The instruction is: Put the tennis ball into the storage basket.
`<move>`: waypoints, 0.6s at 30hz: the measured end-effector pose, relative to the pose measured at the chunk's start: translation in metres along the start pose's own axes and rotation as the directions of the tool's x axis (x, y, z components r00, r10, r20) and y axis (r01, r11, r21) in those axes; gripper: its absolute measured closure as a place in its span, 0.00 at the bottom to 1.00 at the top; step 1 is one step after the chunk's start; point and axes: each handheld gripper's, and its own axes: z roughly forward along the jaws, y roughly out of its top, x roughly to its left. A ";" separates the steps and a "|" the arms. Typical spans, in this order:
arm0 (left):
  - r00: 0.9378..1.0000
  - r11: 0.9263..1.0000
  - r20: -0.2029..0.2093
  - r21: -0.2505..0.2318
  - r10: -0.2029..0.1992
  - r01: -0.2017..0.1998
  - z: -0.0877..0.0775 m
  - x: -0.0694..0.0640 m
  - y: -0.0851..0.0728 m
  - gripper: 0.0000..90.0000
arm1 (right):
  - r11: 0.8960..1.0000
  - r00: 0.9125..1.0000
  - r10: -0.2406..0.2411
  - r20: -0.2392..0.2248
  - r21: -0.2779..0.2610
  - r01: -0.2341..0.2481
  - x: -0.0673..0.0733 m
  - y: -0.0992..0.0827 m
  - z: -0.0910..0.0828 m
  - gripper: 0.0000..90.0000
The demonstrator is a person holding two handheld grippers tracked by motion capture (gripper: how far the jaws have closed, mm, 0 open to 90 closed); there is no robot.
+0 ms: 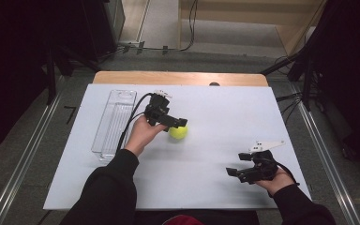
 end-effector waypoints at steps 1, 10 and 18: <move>1.000 1.000 -0.001 -0.004 0.000 0.000 0.000 0.000 0.000 0.00 | 1.000 1.000 0.000 0.000 0.000 0.000 0.000 0.000 0.000 0.15; 1.000 1.000 -0.001 -0.002 0.005 -0.005 0.004 0.000 -0.004 0.00 | 1.000 1.000 -0.004 -0.001 0.001 0.004 0.000 0.000 0.000 0.15; 1.000 1.000 -0.003 -0.010 0.002 -0.002 0.009 0.001 -0.009 0.00 | 1.000 1.000 -0.004 -0.003 0.001 0.004 0.001 0.000 0.000 0.15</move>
